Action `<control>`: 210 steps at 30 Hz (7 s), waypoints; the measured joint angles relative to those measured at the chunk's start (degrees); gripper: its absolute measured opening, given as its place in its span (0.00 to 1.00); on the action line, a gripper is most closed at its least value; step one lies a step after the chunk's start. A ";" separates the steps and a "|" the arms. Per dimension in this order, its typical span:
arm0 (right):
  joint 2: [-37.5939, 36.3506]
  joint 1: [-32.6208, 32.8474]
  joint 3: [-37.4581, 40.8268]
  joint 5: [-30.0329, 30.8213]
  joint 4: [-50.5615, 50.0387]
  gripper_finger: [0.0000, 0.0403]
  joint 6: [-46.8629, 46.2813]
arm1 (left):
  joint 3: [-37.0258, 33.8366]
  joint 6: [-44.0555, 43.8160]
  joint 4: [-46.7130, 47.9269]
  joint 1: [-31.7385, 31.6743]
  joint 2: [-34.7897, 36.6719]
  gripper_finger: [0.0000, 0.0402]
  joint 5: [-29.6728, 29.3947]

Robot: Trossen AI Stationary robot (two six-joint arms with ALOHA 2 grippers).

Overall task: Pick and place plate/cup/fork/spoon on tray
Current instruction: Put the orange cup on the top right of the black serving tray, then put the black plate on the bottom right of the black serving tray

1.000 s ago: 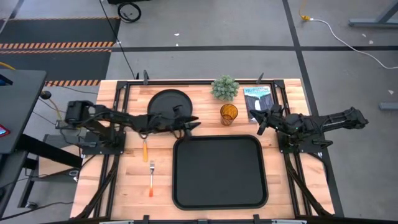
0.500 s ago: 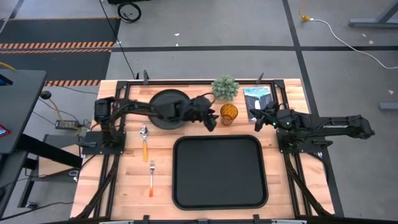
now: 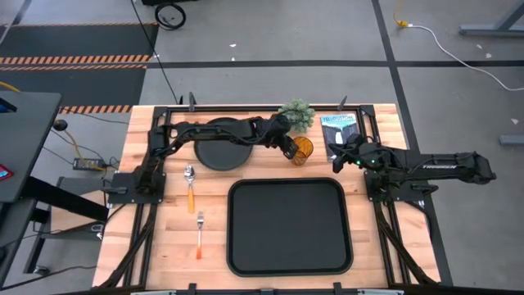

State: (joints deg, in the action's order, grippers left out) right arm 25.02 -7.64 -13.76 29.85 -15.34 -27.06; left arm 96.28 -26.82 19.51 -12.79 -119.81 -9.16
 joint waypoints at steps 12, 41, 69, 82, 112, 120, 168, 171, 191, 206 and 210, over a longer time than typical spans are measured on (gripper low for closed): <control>0.10 -0.02 0.00 0.01 0.41 0.04 3.02 | 0.16 -2.54 -4.20 1.85 0.02 0.44 -2.11; 0.10 -0.02 0.00 0.45 3.01 0.04 4.12 | 0.99 -0.62 2.08 3.08 0.07 0.44 -7.67; 0.21 -0.02 0.00 0.01 3.18 0.04 2.80 | 0.93 -1.02 -0.24 3.12 -2.97 0.43 -5.76; 0.21 -0.02 0.00 0.01 3.24 0.04 2.11 | 0.93 0.54 -0.27 3.03 -2.97 0.14 -5.80; 0.21 -0.07 0.00 2.04 0.29 0.04 3.23 | 9.35 5.00 -2.24 13.28 -3.25 0.04 3.88; 0.23 -0.07 0.00 0.13 0.82 0.04 2.96 | 9.28 2.02 -1.80 15.63 -6.48 0.04 -0.49; 0.65 -0.07 0.00 -1.17 3.61 0.04 3.25 | 9.26 15.42 11.64 23.84 -9.17 0.35 -5.26; 0.88 -0.07 0.00 -1.38 3.62 0.04 3.25 | 9.23 15.47 8.37 23.00 -11.37 0.35 -5.43; 1.98 -0.05 0.00 -2.60 5.23 0.04 3.25 | 9.21 13.52 -8.55 21.89 -17.03 0.35 -6.03; 2.09 -0.04 0.00 -2.78 5.43 0.04 3.70 | 9.26 15.52 -15.25 20.96 -16.94 0.35 -6.30; 2.09 -0.06 0.00 -2.96 5.44 0.04 4.11 | 9.26 16.81 -10.85 20.82 -16.63 0.35 -6.30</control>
State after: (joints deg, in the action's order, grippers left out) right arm 27.11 -7.70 -13.76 26.89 -9.90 -22.95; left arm 105.54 -10.01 8.66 8.03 -136.44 -15.46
